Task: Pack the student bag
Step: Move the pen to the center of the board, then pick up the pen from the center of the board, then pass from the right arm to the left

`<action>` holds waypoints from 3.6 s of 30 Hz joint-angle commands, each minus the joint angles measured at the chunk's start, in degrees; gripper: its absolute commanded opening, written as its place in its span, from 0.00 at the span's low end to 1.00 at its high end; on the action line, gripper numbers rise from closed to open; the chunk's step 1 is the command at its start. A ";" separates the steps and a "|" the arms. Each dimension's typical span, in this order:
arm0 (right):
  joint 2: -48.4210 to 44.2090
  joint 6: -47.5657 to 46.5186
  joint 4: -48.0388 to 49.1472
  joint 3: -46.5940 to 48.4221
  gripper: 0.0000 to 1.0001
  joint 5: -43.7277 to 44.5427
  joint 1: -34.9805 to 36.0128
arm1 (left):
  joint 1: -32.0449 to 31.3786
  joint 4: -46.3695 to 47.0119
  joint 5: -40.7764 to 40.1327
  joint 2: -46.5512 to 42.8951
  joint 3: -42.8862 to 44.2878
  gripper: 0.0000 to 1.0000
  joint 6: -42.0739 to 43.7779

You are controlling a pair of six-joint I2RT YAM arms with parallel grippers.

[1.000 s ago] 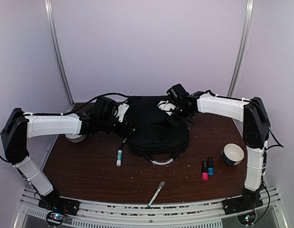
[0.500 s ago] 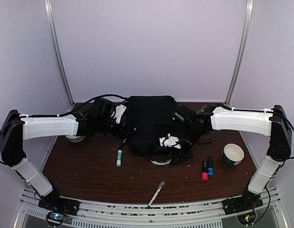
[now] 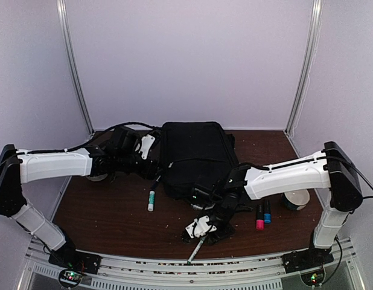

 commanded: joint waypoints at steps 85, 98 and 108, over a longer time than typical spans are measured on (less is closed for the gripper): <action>10.74 22.63 2.65 4.58 0.14 10.89 -12.33 | -0.21 -0.01 -0.09 -5.45 -4.72 0.61 1.74; -2.56 25.29 0.00 3.35 0.06 1.25 -14.32 | -0.16 0.16 1.87 -7.45 -2.87 0.61 3.07; -7.88 31.88 1.18 10.61 0.06 -13.93 -25.42 | -0.16 18.35 -1.24 -10.85 0.25 0.66 -11.10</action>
